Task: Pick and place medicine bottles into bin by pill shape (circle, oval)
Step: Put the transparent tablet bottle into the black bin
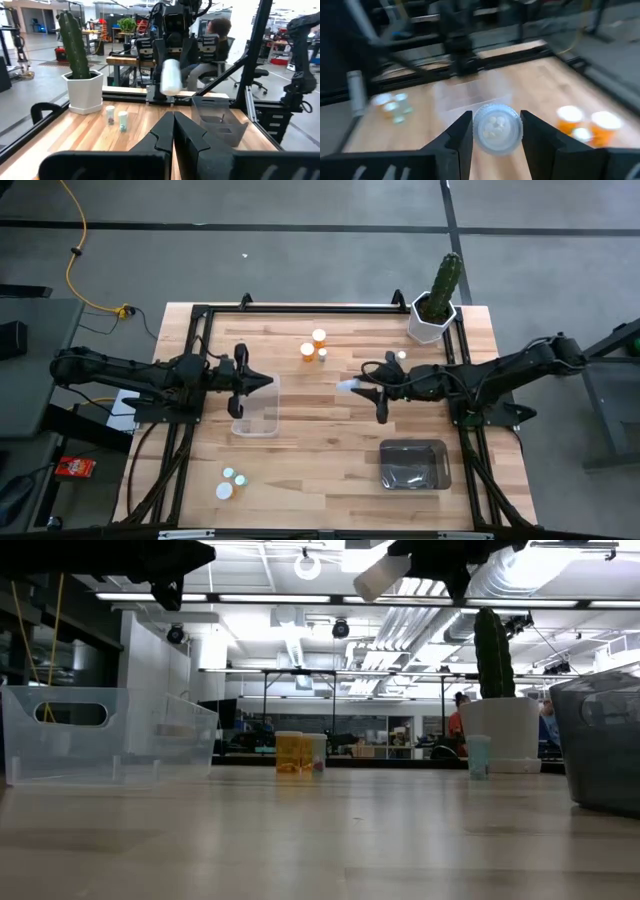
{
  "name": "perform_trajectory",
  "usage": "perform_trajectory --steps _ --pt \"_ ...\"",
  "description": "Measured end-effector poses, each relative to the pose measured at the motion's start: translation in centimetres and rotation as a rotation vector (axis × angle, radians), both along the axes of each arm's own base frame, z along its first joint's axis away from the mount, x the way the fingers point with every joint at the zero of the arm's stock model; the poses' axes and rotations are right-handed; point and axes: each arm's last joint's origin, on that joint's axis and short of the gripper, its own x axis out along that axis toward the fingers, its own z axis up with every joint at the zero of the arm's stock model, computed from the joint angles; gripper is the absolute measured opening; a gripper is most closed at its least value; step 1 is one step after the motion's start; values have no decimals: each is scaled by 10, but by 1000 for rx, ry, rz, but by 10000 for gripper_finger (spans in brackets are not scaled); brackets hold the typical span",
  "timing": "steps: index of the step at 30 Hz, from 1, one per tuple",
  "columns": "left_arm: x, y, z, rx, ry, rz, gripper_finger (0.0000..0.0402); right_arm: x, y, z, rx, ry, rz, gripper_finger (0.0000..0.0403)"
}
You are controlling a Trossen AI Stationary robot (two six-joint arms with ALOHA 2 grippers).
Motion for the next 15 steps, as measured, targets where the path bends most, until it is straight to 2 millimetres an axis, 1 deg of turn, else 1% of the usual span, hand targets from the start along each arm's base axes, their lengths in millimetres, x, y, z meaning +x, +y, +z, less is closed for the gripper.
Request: perform_trajectory --steps 4,8,11,15 --pt "0 0 0 15 2 2 0 -7 25 14 67 86 87 118" --pt "0 0 0 17 2 5 0 -22 54 27 142 209 70 118" --pt "0 0 0 16 2 5 0 -32 76 25 201 345 28 118" --pt "0 0 0 10 2 5 0 -41 105 12 302 541 -47 118"
